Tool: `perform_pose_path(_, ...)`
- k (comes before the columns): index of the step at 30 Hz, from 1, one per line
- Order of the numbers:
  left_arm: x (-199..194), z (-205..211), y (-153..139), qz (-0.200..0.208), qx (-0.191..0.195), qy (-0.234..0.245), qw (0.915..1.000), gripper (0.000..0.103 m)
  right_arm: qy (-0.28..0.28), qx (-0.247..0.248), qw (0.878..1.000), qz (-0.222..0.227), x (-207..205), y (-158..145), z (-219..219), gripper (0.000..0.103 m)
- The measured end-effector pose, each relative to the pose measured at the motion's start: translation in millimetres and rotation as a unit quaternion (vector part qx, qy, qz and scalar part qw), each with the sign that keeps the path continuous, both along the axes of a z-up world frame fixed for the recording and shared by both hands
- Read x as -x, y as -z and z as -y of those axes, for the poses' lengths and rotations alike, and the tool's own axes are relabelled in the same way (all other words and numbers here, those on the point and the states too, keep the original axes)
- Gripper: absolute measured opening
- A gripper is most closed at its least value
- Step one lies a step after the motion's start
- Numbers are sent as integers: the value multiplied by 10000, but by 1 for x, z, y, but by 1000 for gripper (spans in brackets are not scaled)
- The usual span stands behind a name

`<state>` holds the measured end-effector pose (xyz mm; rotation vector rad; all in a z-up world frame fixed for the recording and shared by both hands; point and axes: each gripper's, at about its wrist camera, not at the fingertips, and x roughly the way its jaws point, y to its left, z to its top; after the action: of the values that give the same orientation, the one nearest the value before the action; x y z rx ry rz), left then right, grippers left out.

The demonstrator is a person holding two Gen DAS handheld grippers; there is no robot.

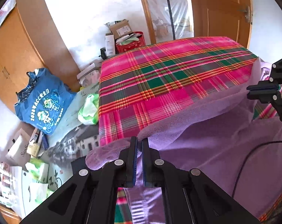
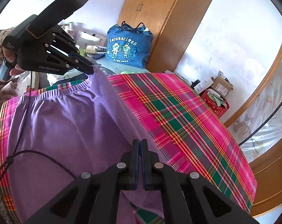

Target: Fold clothes

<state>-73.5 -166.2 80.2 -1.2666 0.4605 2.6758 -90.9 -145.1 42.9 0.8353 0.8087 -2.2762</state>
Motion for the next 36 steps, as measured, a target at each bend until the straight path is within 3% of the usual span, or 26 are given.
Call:
perform_pose_path(17,-55,7,-15,-193,-39,-102,9998,4,-54,-89,9998,-156,-67,-22,17,2)
perform_pose_path(36,-109,5,-16,-239,-71,-146,9996,4,-77,-8,9999,-118,-123,-22,23,2)
